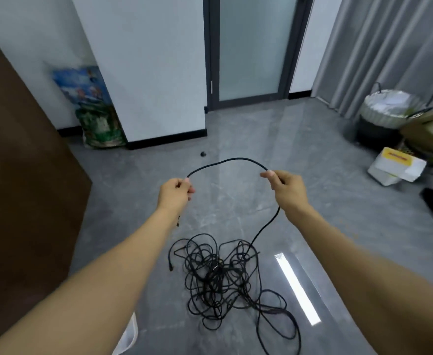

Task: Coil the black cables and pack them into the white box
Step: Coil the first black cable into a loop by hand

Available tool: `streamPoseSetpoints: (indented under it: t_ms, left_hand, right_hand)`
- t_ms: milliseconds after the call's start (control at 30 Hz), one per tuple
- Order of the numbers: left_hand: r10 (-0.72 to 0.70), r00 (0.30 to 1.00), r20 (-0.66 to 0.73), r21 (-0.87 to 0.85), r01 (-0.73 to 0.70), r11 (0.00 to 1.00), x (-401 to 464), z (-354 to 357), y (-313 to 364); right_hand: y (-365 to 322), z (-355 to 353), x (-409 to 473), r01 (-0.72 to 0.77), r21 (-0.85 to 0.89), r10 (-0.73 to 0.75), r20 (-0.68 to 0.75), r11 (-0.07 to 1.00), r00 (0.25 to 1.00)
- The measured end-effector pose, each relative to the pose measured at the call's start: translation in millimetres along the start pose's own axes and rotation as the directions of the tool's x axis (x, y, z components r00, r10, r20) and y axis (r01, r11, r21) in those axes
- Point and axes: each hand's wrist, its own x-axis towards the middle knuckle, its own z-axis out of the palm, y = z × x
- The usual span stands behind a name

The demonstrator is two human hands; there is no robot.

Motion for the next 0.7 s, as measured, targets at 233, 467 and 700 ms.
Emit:
streamPoseSetpoints:
  t_ms: [233, 467, 700]
  left_hand:
    - [0.066, 0.998, -0.017, -0.071, -0.067, 0.995, -44, -24, 208]
    - [0.182, 0.981, 0.072, -0.08, -0.176, 0.981, -91, -55, 365]
    - [0.211, 0.961, 0.176, -0.386, -0.13, 0.913, -134, -76, 463]
  right_hand:
    - [-187, -88, 5, 0.071, 0.02, -0.071, -0.017, 0.997, 0.997]
    - [-333, -154, 9, 0.201, -0.025, -0.202, -0.069, 0.979, 0.977]
    - [-426, -207, -6, 0.266, -0.049, -0.268, -0.297, 0.963, 0.916]
